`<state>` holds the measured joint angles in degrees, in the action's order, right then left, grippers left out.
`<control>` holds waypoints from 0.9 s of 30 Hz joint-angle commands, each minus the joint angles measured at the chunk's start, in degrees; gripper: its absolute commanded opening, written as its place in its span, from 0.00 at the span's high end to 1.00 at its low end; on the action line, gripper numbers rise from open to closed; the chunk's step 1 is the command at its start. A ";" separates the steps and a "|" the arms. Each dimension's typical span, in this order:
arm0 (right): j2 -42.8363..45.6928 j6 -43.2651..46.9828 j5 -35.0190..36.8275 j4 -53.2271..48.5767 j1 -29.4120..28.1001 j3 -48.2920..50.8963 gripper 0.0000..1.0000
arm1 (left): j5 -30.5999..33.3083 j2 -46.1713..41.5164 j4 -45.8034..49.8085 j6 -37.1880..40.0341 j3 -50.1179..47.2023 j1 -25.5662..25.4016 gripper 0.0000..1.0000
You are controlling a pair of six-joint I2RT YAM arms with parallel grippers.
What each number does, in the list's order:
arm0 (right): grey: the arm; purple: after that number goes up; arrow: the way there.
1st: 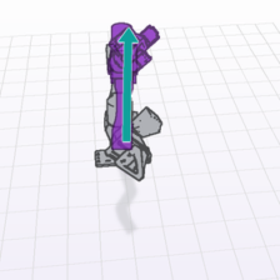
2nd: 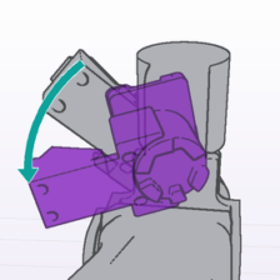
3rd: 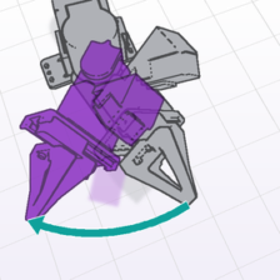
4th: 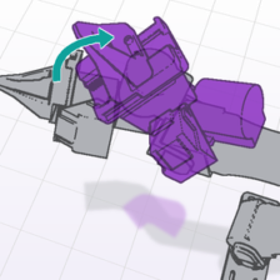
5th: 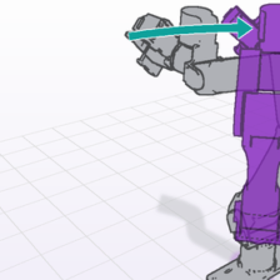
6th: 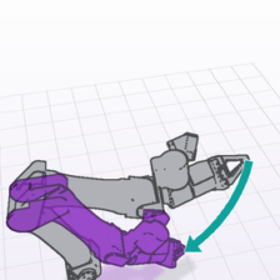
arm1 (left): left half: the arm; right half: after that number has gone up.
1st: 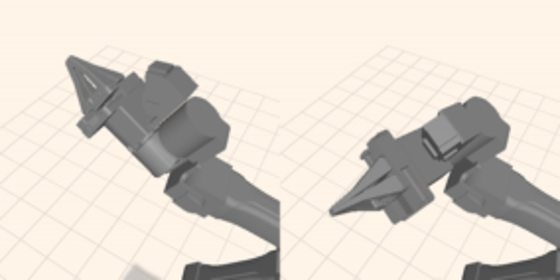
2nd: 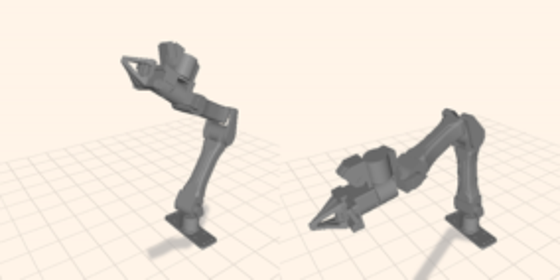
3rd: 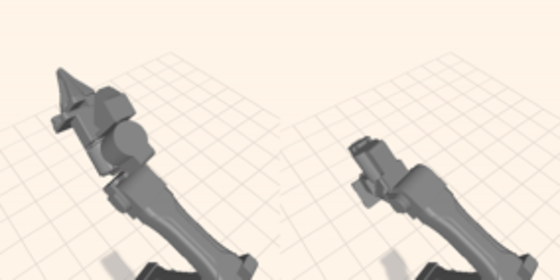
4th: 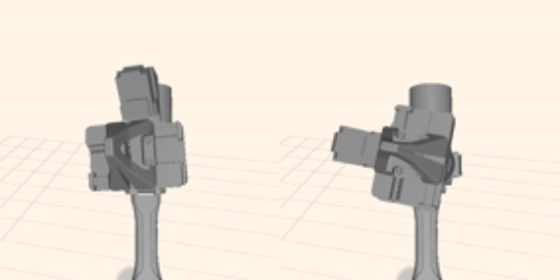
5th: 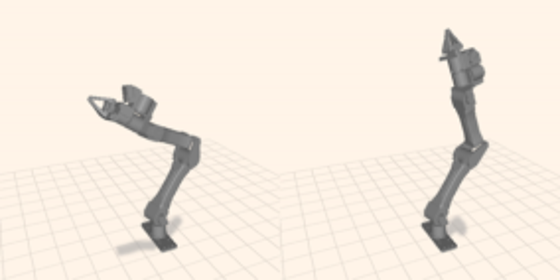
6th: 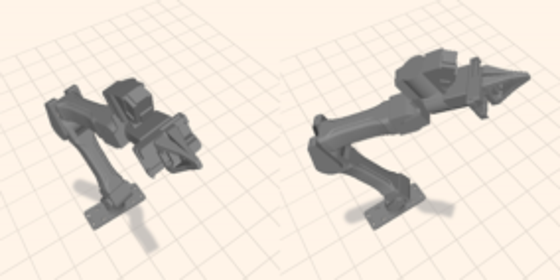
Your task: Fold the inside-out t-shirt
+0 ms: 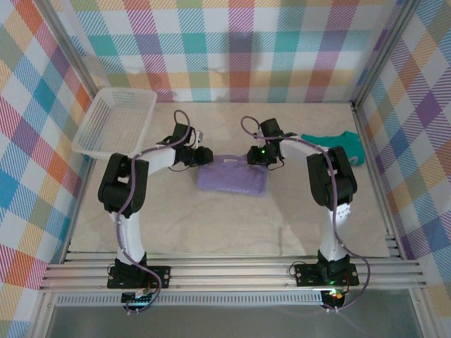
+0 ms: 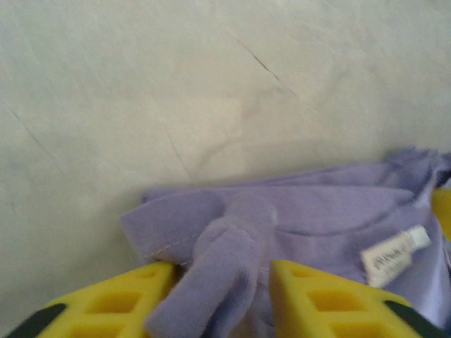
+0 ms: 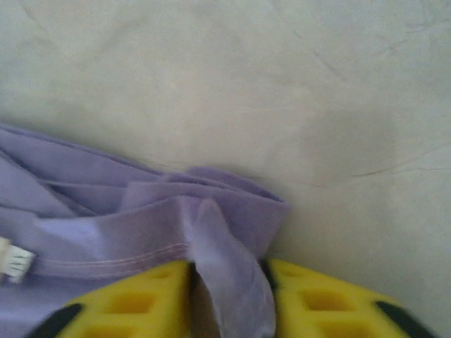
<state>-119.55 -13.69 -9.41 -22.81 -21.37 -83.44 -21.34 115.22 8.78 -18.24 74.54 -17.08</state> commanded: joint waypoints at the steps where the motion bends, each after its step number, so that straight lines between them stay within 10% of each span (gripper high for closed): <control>1: 3.80 3.70 2.60 -5.53 0.69 -2.90 0.54 | 1.95 -0.38 1.12 1.01 2.51 1.03 0.54; 9: 17.63 -0.76 -1.80 -7.92 1.70 11.35 0.28 | 8.79 -8.76 3.77 1.65 -4.59 1.61 0.13; 21: 8.82 -11.19 -7.34 -1.00 -0.70 13.86 0.18 | 7.17 -18.90 6.61 -2.17 -11.75 1.35 0.10; 27: 5.75 -13.34 -8.81 3.09 -3.12 13.48 0.38 | 6.16 -21.51 6.64 -2.71 -14.37 1.26 0.11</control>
<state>-109.82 -24.75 -13.04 -24.43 -21.65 -69.87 -14.06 95.74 14.31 -20.14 61.63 -15.99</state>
